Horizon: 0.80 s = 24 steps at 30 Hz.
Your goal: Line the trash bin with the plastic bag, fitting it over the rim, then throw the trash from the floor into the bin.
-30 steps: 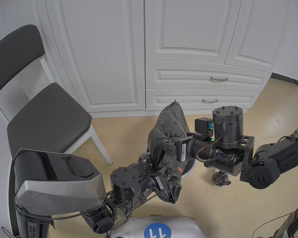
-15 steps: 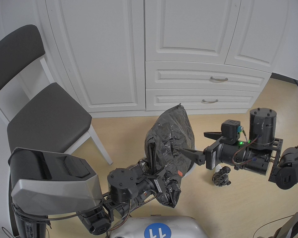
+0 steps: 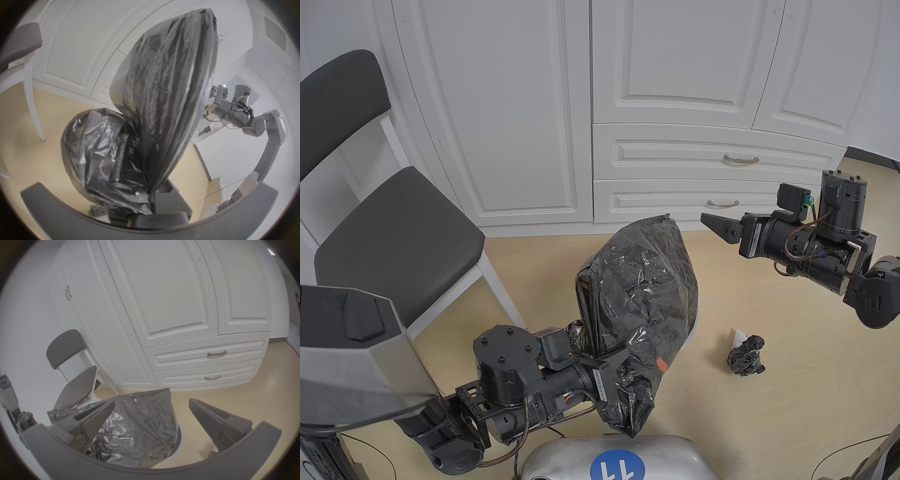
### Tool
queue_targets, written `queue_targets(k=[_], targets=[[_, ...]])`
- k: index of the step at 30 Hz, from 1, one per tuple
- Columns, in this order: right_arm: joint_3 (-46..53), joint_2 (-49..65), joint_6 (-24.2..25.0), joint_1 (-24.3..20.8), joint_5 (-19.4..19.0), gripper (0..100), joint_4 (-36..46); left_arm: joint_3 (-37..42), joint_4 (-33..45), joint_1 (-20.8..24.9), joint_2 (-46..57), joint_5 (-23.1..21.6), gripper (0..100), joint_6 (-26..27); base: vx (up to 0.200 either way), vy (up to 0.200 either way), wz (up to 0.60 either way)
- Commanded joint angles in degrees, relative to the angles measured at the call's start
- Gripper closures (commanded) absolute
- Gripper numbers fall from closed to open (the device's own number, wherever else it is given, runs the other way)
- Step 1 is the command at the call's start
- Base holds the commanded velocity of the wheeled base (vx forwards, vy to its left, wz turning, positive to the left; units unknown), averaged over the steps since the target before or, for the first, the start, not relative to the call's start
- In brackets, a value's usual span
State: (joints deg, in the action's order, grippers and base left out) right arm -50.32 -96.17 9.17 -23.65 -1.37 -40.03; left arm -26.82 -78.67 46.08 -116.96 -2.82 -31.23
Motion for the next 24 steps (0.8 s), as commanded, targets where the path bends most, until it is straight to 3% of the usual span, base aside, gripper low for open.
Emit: queue_targets(k=[1,9,14,15,19,24], targets=[[-3.3,-4.7,1.5,1.0,0.0,0,0.2,-1.4,4.0,-0.4,2.1,-0.2,100,0.0,0.000,0.000,0.00],[-8.7,-11.0,3.8,2.0,0.6,0,3.3,-2.7,8.9,-1.9,1.6,-1.1,100,-0.1,0.000,0.000,0.00],[-16.2,-13.1,7.4,3.6,0.6,0,16.0,-2.4,11.8,-3.2,3.0,-3.6,100,-0.1,0.000,0.000,0.00],[-20.3,-14.0,10.4,3.8,0.6,0,22.2,-2.3,13.8,-3.5,3.9,-4.7,100,-0.1,0.000,0.000,0.00],[-28.1,-17.7,18.3,3.8,0.6,0,29.1,-2.4,18.5,-3.8,6.1,-6.2,100,0.3,0.000,0.000,0.00],[-30.1,-21.6,20.0,4.0,0.7,0,29.4,-2.2,20.6,-3.8,6.9,-7.5,100,0.6,0.000,0.000,0.00]])
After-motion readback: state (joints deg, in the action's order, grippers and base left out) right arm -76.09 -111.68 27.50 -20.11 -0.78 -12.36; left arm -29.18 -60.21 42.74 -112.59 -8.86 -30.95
